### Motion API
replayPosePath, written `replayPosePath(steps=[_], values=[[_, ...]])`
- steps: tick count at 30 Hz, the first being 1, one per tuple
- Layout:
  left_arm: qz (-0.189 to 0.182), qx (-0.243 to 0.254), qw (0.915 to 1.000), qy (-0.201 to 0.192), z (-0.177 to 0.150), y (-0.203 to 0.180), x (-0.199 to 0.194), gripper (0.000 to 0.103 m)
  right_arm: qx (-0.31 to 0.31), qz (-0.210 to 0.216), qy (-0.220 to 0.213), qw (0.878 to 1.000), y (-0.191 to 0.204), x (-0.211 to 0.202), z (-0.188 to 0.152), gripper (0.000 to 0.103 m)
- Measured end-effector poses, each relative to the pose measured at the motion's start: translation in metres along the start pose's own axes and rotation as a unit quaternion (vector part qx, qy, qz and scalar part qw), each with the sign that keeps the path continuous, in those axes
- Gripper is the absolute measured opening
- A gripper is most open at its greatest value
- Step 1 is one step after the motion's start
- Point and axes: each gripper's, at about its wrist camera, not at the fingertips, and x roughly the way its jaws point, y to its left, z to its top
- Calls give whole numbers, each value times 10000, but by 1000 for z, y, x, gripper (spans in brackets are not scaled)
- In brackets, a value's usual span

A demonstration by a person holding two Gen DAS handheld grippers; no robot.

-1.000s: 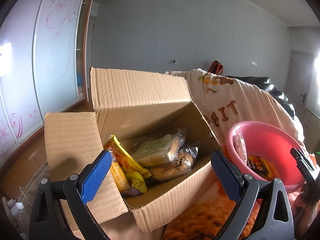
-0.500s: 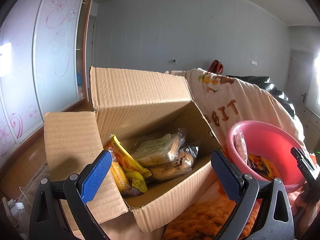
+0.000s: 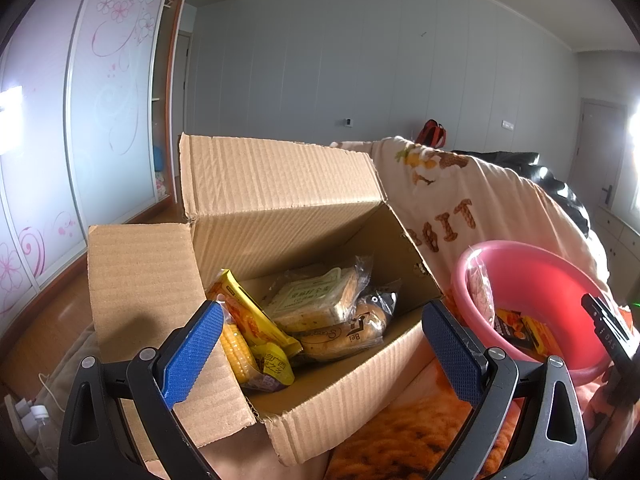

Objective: Organize snacks

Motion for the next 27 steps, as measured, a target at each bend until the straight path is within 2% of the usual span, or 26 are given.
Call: replayPosePath(steps=[9,14,16,17,18,19,20,22,25,27], values=[[6,135,9999,38,3,-3,4,98,0,0,-2,10000,0,0,0,37],[327,990,9944,151,22,-14,10,98,-16,-29,-9,10000,-1,0,0,37],[316,1351,9895,399,30,-15,22,98,-10,-34,-13,10000,-2,0,0,37],[247,1374,9886,560,34,-13,29,98,-7,-34,-16,10000,-1,0,0,37],[195,1331,9881,750,37,-9,38,96,0,-32,-21,10000,-2,0,0,37],[186,1246,9875,949,40,-6,46,89,6,-30,-25,10000,-1,0,0,37],[170,1142,9863,1175,44,-3,55,73,14,-28,-32,10000,-1,0,0,37],[34,1100,9831,1464,47,-5,67,53,34,-20,-42,10000,-2,0,0,37],[-61,1413,9746,1738,47,-24,82,53,43,-19,-47,10000,-1,0,0,37],[119,1733,9670,1862,45,-40,95,53,45,-21,-49,10000,-1,-1,0,37]])
